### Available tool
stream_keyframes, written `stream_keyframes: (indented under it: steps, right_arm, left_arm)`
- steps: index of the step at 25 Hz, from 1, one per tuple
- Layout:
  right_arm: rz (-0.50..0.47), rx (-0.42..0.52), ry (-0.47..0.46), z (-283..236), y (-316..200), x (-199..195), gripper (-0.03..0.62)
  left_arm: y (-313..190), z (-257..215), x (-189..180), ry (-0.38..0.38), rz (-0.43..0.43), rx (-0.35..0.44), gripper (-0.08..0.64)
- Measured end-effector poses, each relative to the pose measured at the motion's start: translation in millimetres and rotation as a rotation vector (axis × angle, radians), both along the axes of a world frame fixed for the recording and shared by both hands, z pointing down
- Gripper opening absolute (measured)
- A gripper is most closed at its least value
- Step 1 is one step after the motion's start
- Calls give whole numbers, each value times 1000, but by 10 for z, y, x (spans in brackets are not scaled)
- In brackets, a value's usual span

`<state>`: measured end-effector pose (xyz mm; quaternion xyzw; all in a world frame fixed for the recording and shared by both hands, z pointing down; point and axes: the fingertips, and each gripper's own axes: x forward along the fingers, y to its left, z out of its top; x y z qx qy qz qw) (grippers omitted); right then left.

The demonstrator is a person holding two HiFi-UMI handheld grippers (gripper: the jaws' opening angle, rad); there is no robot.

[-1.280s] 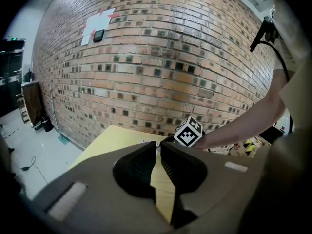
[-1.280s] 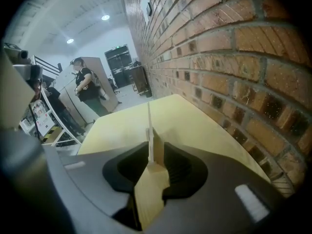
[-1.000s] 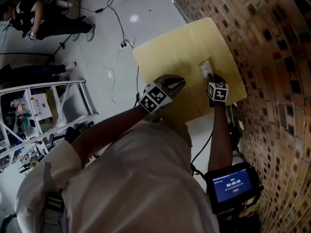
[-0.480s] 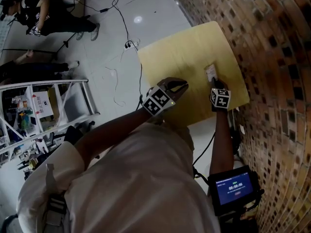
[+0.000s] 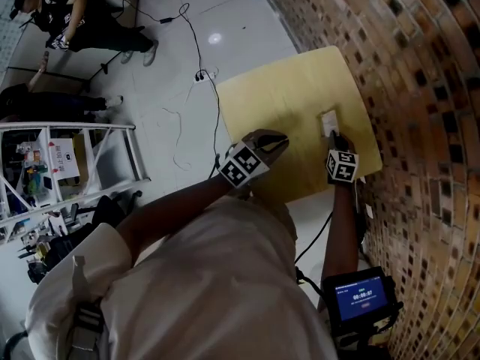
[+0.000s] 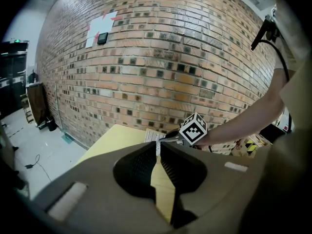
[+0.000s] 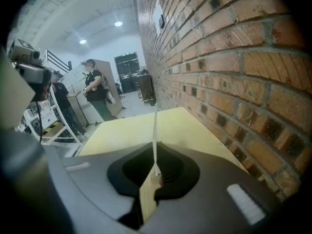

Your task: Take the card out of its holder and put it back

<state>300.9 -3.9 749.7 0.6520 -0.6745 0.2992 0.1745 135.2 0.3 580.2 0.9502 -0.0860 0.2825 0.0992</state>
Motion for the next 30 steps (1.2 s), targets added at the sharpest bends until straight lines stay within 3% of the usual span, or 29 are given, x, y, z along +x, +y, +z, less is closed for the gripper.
stream_keyframes:
  steps: [14,23,30]
  right_arm:
    - [36,114,32,-745,97,63,15]
    - [156,219,-4,-1365,423,291,14]
    - [251,240,9,-1569,837,507,14]
  left_arm:
    - [-114,-187,-134,53,-39,29,48]
    - [-397,-318,-244,87,-94,48,41]
    - [-575,-371,-340,97,-131,56,37]
